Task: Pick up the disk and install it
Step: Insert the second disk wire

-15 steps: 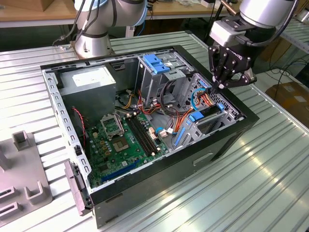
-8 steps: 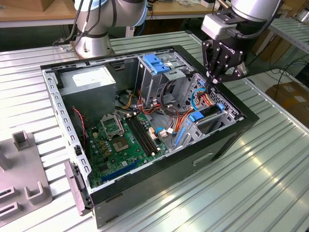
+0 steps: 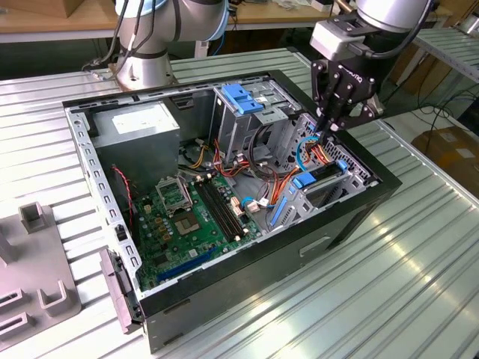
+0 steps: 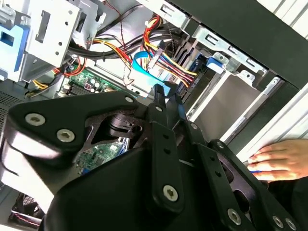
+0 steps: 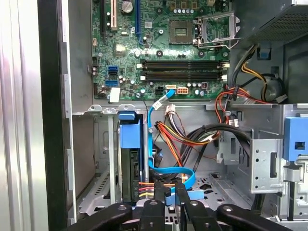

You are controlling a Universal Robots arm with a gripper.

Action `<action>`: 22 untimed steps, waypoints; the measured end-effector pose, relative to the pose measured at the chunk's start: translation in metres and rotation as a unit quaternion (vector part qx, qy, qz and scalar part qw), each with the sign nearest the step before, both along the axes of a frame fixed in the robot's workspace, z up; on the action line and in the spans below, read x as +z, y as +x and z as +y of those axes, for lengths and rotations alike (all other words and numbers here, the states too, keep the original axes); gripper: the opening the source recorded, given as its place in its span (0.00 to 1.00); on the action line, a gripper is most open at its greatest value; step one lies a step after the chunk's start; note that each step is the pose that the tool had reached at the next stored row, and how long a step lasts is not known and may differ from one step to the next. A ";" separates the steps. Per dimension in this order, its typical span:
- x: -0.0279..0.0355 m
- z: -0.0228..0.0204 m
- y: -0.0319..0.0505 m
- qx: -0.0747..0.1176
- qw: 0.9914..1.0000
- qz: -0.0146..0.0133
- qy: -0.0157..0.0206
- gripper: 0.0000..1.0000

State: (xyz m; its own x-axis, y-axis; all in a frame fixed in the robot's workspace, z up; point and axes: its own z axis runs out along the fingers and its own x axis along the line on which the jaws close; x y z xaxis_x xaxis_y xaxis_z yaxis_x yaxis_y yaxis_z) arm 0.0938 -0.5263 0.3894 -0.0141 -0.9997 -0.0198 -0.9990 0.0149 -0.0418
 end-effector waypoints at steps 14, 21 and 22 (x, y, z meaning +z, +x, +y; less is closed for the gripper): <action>-0.0088 0.0043 -0.0021 0.033 0.999 0.000 -0.033 0.31; -0.0115 0.0053 -0.0021 0.034 0.999 0.000 -0.041 0.11; -0.0115 0.0053 -0.0021 0.034 0.999 0.000 -0.042 0.11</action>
